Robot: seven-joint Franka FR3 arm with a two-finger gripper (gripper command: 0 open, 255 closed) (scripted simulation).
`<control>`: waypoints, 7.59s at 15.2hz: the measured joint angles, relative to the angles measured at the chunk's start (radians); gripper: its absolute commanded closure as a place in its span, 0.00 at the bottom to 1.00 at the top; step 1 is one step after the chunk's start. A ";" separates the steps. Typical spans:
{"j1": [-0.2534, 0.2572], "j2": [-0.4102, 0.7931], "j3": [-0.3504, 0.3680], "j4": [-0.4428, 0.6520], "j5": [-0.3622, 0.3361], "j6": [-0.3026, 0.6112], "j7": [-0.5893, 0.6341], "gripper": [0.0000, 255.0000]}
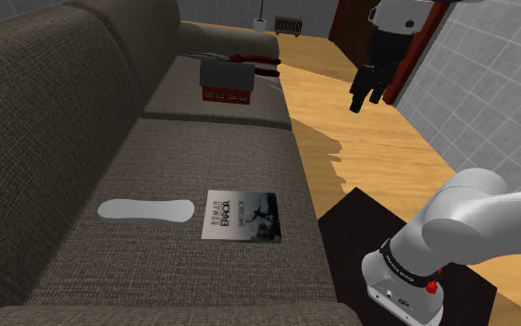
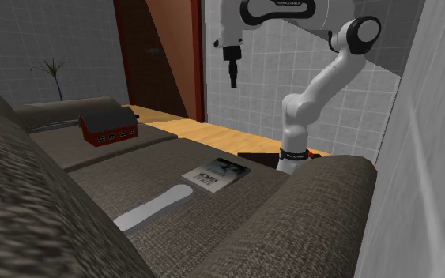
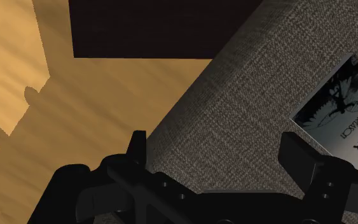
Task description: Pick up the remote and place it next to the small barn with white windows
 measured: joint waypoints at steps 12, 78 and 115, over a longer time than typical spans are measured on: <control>0.113 0.255 0.112 0.036 0.066 0.236 -0.008 0.00; 0.470 1.266 0.404 0.756 -0.174 0.547 0.043 1.00; 0.472 1.191 0.421 1.123 -0.134 0.113 -0.014 1.00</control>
